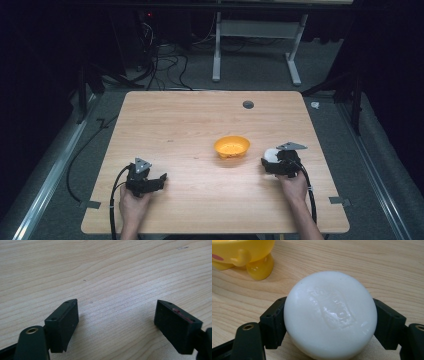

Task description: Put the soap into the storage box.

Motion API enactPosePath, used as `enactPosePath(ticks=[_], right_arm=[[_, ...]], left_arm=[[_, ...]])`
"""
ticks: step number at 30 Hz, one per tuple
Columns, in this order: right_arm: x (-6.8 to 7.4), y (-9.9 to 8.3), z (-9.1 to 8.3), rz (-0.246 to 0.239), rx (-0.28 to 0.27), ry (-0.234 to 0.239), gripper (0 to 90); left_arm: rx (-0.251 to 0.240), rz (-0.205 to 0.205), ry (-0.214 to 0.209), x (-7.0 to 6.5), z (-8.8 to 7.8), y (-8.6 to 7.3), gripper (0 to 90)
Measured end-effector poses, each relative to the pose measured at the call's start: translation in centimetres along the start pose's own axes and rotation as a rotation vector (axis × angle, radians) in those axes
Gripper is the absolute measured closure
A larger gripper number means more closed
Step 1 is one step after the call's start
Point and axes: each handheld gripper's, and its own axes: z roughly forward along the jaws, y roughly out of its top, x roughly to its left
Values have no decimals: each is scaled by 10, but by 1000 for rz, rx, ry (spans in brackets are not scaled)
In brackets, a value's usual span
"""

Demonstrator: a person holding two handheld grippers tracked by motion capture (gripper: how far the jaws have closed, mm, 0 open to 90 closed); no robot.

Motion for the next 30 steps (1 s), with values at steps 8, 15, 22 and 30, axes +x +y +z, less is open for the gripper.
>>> enactPosePath(ticks=[8,15,22,30], right_arm=[[2,2,-9,-2,-21,25,250],[5,7,-18,-12,-39,42,250],[12,15,-26,-28,-71,59,250],[16,22,-30,-37,-77,78,250]], left_arm=[[0,0,0,0,0,0,203],[0,0,0,0,0,0,203],[0,0,0,0,0,0,203],[0,0,1,0,0,0,203]])
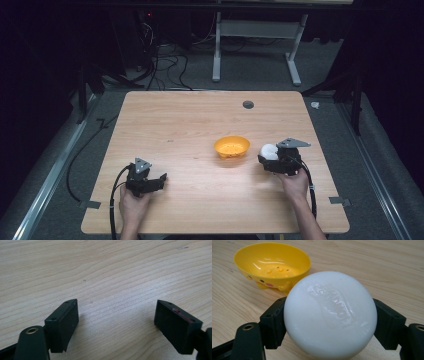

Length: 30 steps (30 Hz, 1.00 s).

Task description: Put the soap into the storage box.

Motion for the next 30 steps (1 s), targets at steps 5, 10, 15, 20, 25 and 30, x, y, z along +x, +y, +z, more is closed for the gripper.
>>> enactPosePath(ticks=[5,10,15,20,25,30], right_arm=[[2,3,-1,-4,-6,8,250],[4,8,-3,-8,-13,26,250],[6,12,-4,-14,-14,30,250],[8,18,-5,-22,-19,46,251],[10,22,-5,-25,-23,57,250],[14,29,-2,-39,-30,64,250]], left_arm=[[0,1,-1,0,0,0,203],[0,0,-1,0,0,0,203],[0,0,-1,0,0,0,203],[0,0,-1,0,0,0,203],[0,1,-1,0,0,0,203],[0,1,-1,0,0,0,203]])
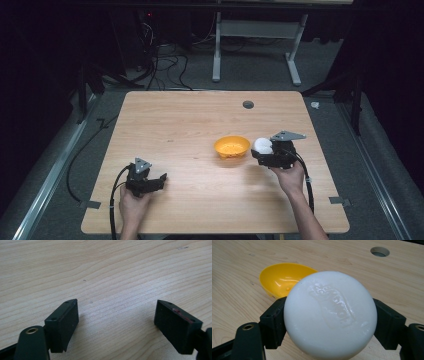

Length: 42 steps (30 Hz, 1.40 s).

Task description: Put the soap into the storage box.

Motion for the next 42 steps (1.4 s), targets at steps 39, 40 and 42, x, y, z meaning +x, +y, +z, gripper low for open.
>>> enactPosePath(ticks=[39,40,42], right_arm=[[22,47,36,-79,35,89,250],[22,49,39,-81,40,93,250],[23,50,42,-78,45,96,251]], left_arm=[[2,2,-1,0,0,0,202],[1,2,-1,0,0,0,203],[1,2,-1,0,0,0,202]])
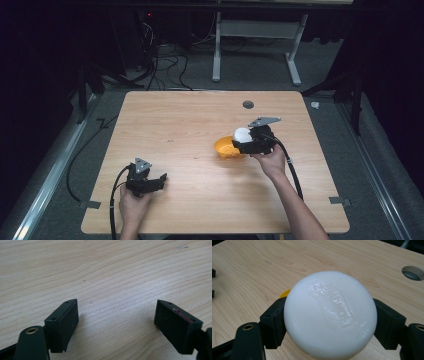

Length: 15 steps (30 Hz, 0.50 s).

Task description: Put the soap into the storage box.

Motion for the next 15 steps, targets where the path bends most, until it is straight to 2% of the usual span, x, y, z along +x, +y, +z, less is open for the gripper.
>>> enactPosePath(ticks=[15], right_arm=[[1,1,17,-17,26,-3,250]], left_arm=[[0,1,0,0,0,0,203]])
